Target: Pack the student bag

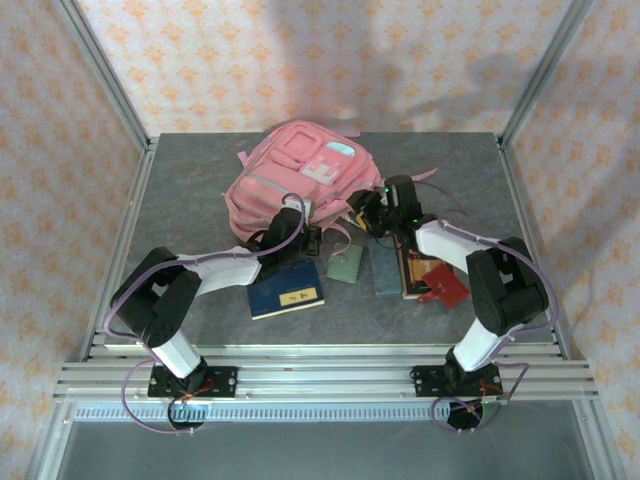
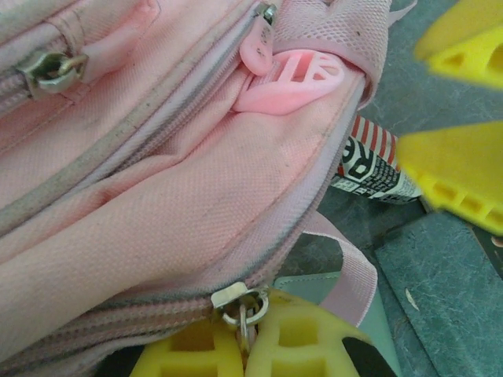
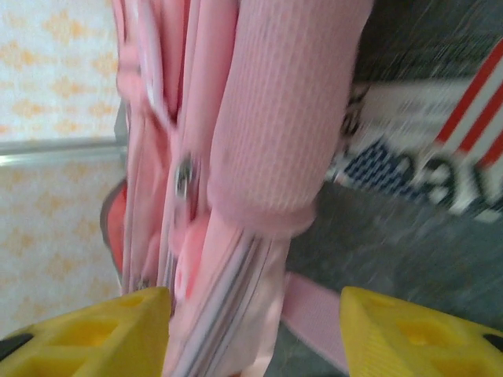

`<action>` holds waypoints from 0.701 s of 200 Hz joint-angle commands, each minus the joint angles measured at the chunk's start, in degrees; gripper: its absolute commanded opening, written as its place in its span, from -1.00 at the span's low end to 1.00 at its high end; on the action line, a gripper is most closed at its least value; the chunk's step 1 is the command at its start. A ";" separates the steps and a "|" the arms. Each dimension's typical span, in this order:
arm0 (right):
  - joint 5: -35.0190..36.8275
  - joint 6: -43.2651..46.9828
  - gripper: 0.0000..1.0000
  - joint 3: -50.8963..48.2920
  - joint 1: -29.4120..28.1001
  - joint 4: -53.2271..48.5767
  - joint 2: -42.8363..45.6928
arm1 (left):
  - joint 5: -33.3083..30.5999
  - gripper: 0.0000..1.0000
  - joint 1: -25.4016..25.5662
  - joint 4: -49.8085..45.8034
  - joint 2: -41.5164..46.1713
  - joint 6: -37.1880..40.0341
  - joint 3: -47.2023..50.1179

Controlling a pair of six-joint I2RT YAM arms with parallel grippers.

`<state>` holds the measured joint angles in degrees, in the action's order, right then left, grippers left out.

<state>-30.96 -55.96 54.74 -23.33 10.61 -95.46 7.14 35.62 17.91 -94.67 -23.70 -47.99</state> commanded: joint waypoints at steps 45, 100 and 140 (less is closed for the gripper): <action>-1.66 -4.29 -0.09 7.02 -4.25 6.90 -9.61 | -0.08 -1.00 2.88 0.99 -0.22 3.26 -2.90; -0.18 -6.58 -1.00 8.03 -3.71 8.55 -12.84 | -2.33 -1.00 2.66 0.38 1.18 2.20 -1.02; 1.93 -7.40 -1.00 5.52 -0.04 10.08 -9.83 | -3.32 -1.00 0.24 1.32 6.21 -1.00 6.61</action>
<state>-33.89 -62.61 61.39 -26.94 17.37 -107.61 5.04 37.04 17.30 -94.15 -22.87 -46.15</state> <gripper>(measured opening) 0.063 0.043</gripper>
